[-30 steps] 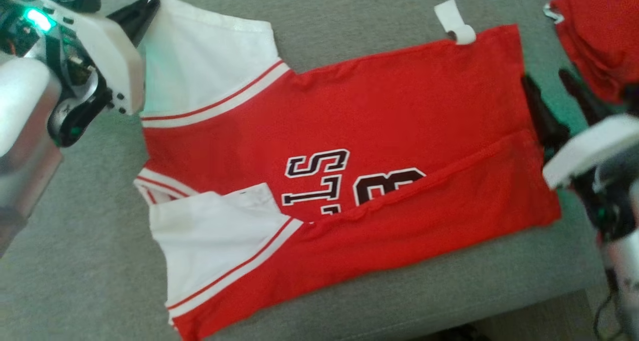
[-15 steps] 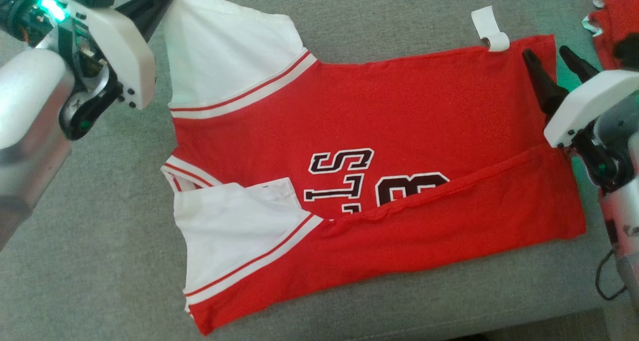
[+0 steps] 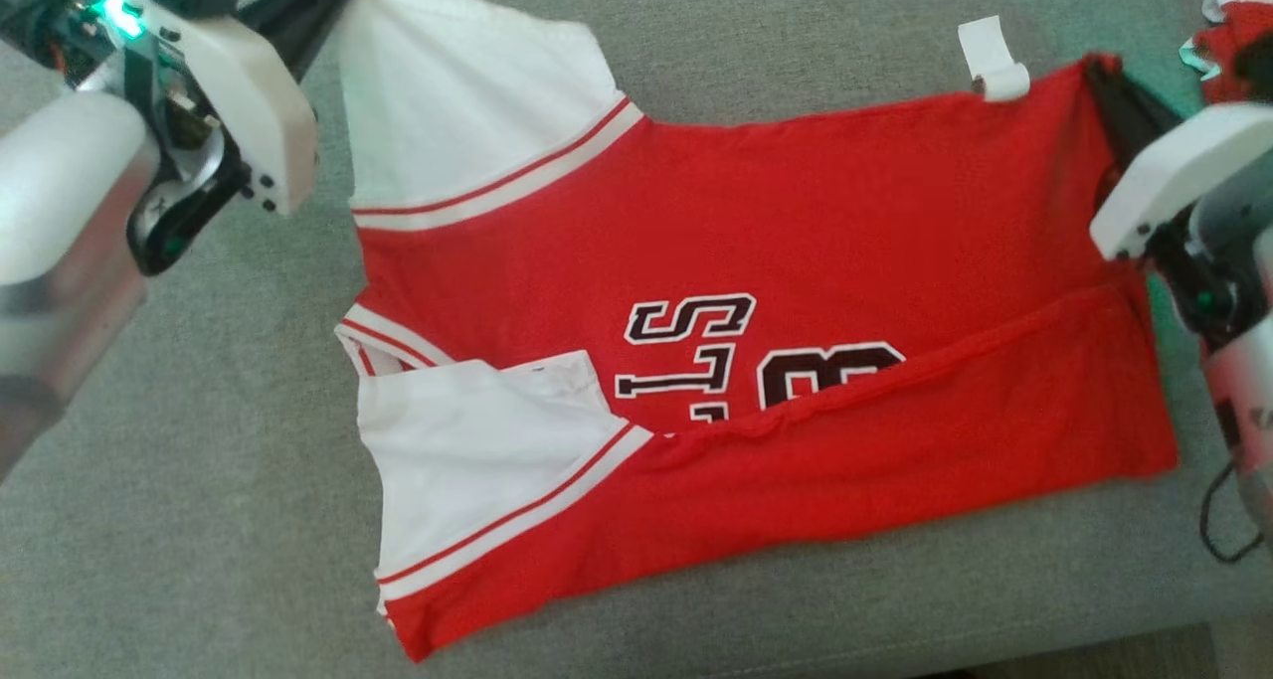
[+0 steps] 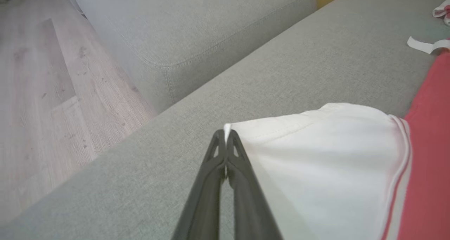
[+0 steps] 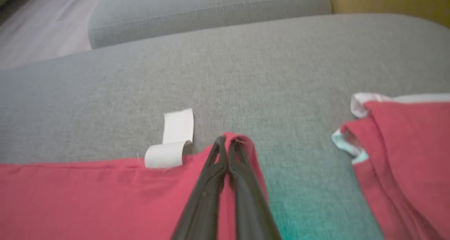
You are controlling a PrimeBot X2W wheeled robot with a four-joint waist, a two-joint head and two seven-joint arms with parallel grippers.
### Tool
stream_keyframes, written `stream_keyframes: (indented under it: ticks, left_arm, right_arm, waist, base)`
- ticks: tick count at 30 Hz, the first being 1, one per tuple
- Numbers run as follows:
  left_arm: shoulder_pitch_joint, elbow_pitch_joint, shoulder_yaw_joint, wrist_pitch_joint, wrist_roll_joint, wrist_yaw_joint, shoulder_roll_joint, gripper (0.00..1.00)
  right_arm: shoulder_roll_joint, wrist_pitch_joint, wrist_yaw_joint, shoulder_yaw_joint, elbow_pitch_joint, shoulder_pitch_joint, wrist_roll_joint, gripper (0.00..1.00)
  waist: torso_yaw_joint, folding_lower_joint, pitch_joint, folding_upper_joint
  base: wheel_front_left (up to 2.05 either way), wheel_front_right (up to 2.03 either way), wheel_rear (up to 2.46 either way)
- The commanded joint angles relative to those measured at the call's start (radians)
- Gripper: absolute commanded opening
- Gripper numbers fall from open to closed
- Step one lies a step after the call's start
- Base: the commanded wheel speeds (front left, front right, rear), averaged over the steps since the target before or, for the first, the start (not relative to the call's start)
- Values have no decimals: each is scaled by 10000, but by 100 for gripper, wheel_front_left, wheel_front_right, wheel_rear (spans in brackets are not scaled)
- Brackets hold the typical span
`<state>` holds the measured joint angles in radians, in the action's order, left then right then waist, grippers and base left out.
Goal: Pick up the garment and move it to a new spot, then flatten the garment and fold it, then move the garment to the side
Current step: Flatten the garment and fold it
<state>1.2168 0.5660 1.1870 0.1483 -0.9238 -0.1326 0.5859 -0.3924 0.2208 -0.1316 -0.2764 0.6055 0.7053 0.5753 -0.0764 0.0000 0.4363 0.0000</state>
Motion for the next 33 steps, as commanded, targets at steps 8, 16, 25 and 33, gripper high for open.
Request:
stream_keyframes:
  ticks: [8, 16, 25, 33]
  left_arm:
    - [1399, 689, -469, -1951, 372, 19, 228, 0]
    - [1131, 908, -237, -2668, 11, 19, 2, 0]
    - [-631, -298, 115, -3435, -452, 137, 424, 0]
    - [-2171, -1802, 265, -3625, -716, 784, 1029, 0]
  right_arm:
    - [-453, -1107, 9, 134, -23, 1047, 371, 0]
    - [-794, -1242, 9, -31, -132, 787, 809, 0]
    - [-1415, -1461, 9, 112, -622, -1034, 1336, 0]
    - [-1588, -1358, 9, 312, -1020, -2212, 1486, 0]
  waist:
    - [19, 0, -175, 0]
    - [221, 0, -538, 0]
    - [894, 0, -1240, 0]
    - [1114, 0, -1611, 0]
  base:
    - [0, 0, 0]
    - [0, 0, 0]
    - [0, 0, 0]
    - [0, 0, 0]
